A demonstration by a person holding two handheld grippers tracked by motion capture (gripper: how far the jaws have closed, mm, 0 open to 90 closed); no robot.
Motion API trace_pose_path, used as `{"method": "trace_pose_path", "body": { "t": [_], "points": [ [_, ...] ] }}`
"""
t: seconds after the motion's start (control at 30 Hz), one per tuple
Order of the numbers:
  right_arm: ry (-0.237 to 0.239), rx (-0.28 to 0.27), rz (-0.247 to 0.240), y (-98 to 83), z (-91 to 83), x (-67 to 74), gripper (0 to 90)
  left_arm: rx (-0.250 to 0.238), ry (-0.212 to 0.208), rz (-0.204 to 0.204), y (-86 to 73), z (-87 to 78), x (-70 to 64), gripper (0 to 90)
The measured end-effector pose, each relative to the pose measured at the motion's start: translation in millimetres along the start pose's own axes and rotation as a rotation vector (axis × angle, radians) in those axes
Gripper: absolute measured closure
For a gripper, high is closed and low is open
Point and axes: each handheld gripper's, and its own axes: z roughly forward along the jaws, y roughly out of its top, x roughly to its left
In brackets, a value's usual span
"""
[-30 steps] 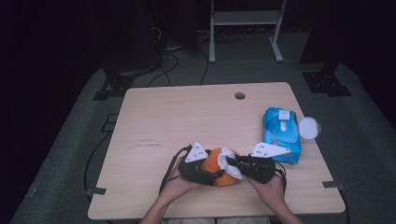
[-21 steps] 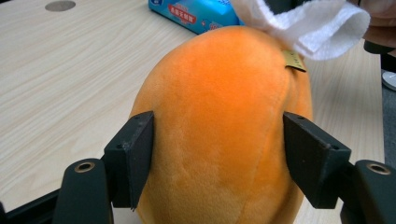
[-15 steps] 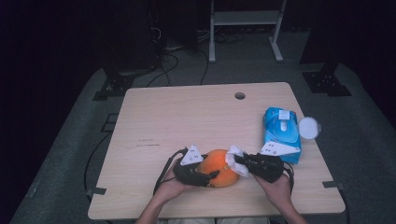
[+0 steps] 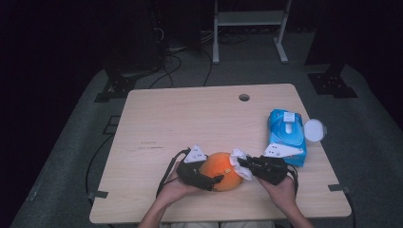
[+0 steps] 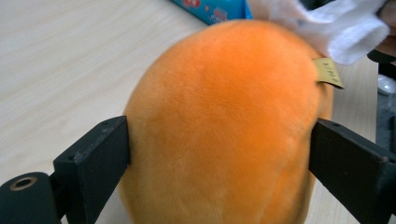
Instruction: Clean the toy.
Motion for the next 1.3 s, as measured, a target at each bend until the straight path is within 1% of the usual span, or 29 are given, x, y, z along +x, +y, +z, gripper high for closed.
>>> {"method": "trace_pose_path", "body": {
  "t": [0.03,0.07,0.1,0.13,0.17,0.2,0.23,0.27,0.3,0.33,0.37,0.4,0.43,0.47,0.5,0.53,0.57,0.67,0.73,0.8,0.93,0.97,1.0,1.07,1.13,1.17,1.2,1.23,1.3],
  "points": [
    [-0.001,-0.002,-0.002,1.2,0.9,0.7,81.6,-0.008,0.013,0.027,-0.2,-1.0,-1.0,12.6],
    [-0.004,-0.009,-0.006,3.9,2.3,0.5,81.6,-0.019,0.028,0.043,0.5,-2.2,-2.6,25.8],
    [-0.005,-0.016,-0.004,5.5,2.4,-0.3,81.6,-0.044,0.062,0.069,1.9,-3.6,-5.3,30.0],
    [-0.005,-0.027,0.000,7.7,2.3,-0.9,81.6,-0.103,0.128,0.126,5.5,-3.5,-12.6,31.9],
    [-0.005,-0.027,0.000,7.7,2.3,-0.9,81.6,-0.103,0.128,0.126,5.5,-3.5,-12.6,32.2],
    [-0.003,-0.050,0.002,12.5,2.8,-2.4,81.6,-0.119,0.170,0.165,7.8,-1.0,-17.2,31.8],
    [-0.003,-0.050,0.002,12.5,2.8,-2.4,81.6,-0.119,0.180,0.177,8.3,0.8,-18.4,31.8],
    [-0.002,-0.052,0.001,12.9,3.4,-2.9,81.6,-0.104,0.172,0.178,8.1,3.1,-17.9,30.4],
    [0.004,-0.039,0.005,9.7,5.9,-3.7,81.6,-0.089,0.122,0.148,4.6,4.1,-13.4,24.7],
    [0.004,-0.039,0.005,9.7,5.9,-3.7,81.6,-0.089,0.122,0.148,4.6,4.1,-13.4,21.3],
    [0.012,-0.035,0.010,6.5,6.8,-4.8,81.6,-0.093,0.085,0.115,3.8,1.9,-10.1,21.3],
    [0.032,-0.029,0.019,1.9,7.6,-5.5,81.6,-0.138,0.020,0.014,3.8,-4.4,-1.7,17.0],
    [0.032,-0.029,0.019,1.9,7.6,-5.5,81.6,-0.138,0.020,0.014,3.8,-4.4,-1.7,16.9],
    [0.042,-0.022,0.011,0.4,6.8,-3.2,81.6,-0.151,-0.001,-0.032,3.5,-6.7,2.3,20.2],
    [0.042,-0.022,0.011,0.4,6.8,-3.2,81.6,-0.150,-0.005,-0.041,2.4,-7.2,4.6,20.2],
    [0.032,-0.014,-0.001,-0.3,4.6,-2.3,81.6,-0.134,-0.001,-0.035,-0.5,-6.0,3.9,25.1],
    [0.020,-0.008,0.001,-1.0,3.2,-3.9,81.5,-0.134,0.000,-0.032,-1.5,-5.7,2.9,25.9],
    [-0.009,0.003,0.024,-4.4,0.3,-10.3,81.5,-0.116,-0.001,-0.014,-2.2,-6.3,1.2,26.6],
    [-0.038,0.019,0.056,-9.6,-1.2,-16.4,81.6,-0.112,-0.003,-0.013,-3.5,-6.4,0.5,26.8],
    [-0.026,0.007,0.068,-9.2,0.0,-12.7,81.5,-0.095,0.006,0.002,-4.8,-3.6,-1.2,27.3],
    [0.021,-0.024,0.019,0.0,2.9,1.5,81.5,-0.094,0.004,0.004,-5.5,-3.3,-1.1,27.4],
    [0.007,-0.011,-0.024,2.0,5.5,7.5,81.5,-0.088,0.007,0.008,-5.4,-4.3,-0.5,28.0],
    [0.007,-0.011,-0.024,2.0,5.5,7.5,81.5,-0.087,0.007,0.010,-5.5,-5.0,0.0,28.0],
    [-0.005,0.000,0.031,-4.1,3.8,-4.5,81.5,-0.094,0.005,0.000,-6.5,-5.8,1.7,28.1],
    [-0.054,0.027,0.053,-10.0,0.7,-14.6,81.5,-0.093,0.007,-0.007,-6.3,-6.4,2.4,28.0],
    [-0.054,0.027,0.053,-10.0,0.7,-14.6,81.5,-0.093,0.007,-0.007,-6.3,-6.4,2.4,28.0],
    [-0.048,0.029,0.084,-15.8,-1.6,-18.7,81.6,-0.093,0.006,-0.004,-6.2,-6.1,1.8,28.0],
    [-0.048,0.029,0.084,-15.8,-1.6,-18.7,81.6,-0.089,0.007,0.006,-5.9,-5.8,0.7,28.0],
    [-0.029,0.001,0.057,-11.0,-0.1,-7.1,81.5,-0.086,0.013,0.028,-6.0,-3.7,-3.6,28.0]
  ]
}}
